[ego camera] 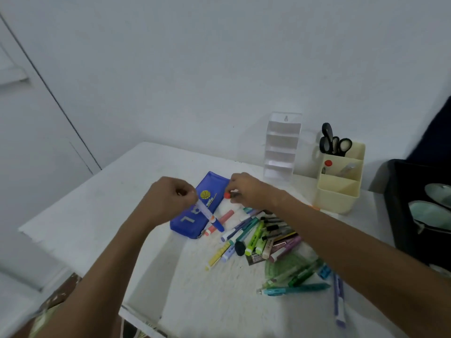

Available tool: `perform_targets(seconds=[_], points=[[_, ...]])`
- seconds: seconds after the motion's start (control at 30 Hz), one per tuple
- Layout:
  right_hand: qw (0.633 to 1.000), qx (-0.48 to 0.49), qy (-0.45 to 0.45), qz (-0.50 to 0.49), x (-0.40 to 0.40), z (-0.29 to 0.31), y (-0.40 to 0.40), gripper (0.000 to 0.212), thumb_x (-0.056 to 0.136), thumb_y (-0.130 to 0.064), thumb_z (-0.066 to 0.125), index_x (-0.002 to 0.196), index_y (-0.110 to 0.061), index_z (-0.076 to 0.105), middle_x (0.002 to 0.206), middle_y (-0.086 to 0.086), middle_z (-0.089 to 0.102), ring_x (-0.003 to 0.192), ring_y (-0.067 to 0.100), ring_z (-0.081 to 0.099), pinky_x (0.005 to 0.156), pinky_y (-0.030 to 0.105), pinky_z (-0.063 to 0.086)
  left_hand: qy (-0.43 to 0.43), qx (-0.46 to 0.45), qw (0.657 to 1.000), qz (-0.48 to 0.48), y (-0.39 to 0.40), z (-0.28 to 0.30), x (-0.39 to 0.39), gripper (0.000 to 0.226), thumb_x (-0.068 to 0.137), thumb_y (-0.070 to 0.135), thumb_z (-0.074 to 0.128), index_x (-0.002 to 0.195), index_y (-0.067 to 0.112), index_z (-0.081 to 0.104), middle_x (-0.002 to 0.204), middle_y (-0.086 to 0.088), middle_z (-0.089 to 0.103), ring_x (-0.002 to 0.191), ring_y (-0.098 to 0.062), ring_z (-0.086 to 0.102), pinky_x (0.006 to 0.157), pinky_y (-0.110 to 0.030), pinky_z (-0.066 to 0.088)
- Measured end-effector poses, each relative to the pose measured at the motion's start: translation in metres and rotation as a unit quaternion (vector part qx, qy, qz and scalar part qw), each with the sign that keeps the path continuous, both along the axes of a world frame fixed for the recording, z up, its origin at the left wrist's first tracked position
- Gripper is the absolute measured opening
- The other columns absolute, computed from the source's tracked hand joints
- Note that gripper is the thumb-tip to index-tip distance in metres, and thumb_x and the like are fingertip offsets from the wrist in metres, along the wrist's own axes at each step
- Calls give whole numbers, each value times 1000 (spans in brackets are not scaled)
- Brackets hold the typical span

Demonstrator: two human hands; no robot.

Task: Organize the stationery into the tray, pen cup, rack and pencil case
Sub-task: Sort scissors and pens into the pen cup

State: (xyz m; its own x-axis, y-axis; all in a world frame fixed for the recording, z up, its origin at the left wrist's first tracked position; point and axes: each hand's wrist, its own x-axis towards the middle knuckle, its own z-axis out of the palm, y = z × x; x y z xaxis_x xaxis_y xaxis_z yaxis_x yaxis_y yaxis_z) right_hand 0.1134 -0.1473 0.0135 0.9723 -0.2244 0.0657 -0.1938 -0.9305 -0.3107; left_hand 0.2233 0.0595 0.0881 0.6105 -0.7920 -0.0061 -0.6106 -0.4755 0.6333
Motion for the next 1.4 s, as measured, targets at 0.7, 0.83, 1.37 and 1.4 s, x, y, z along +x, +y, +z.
perform_targets(seconds=[0.7,0.83,1.37,1.4], points=[[847,46,-266,-458,-229,90,-77,13,84,-15,70,94,-6,70,94,7,69,81,22,62,82,31,51,-188,-153,930,-275,-236,42,-170,24,86,15,50,66,3,51,60,4,59,58,-9,54,53,-25,43],[848,77,-234,-470,-221,66,-85,15,84,-11,68,97,-3,70,98,10,70,80,16,57,74,20,40,-219,-87,928,-290,-250,18,-167,17,85,12,51,84,5,66,81,-10,65,78,-25,61,65,-35,51],[852,65,-277,-439,-208,51,-71,52,81,-12,70,130,-13,55,118,9,52,91,21,60,75,18,45,-181,-66,934,-301,-237,-9,-141,35,89,17,58,123,14,60,111,-5,66,96,-23,61,81,-28,45],[854,56,-294,-425,-207,54,-66,47,80,-12,71,126,-13,58,113,5,50,82,17,58,71,16,44,-181,-49,937,-295,-232,-11,-136,32,88,18,58,120,15,62,109,-5,66,94,-22,61,82,-28,48]])
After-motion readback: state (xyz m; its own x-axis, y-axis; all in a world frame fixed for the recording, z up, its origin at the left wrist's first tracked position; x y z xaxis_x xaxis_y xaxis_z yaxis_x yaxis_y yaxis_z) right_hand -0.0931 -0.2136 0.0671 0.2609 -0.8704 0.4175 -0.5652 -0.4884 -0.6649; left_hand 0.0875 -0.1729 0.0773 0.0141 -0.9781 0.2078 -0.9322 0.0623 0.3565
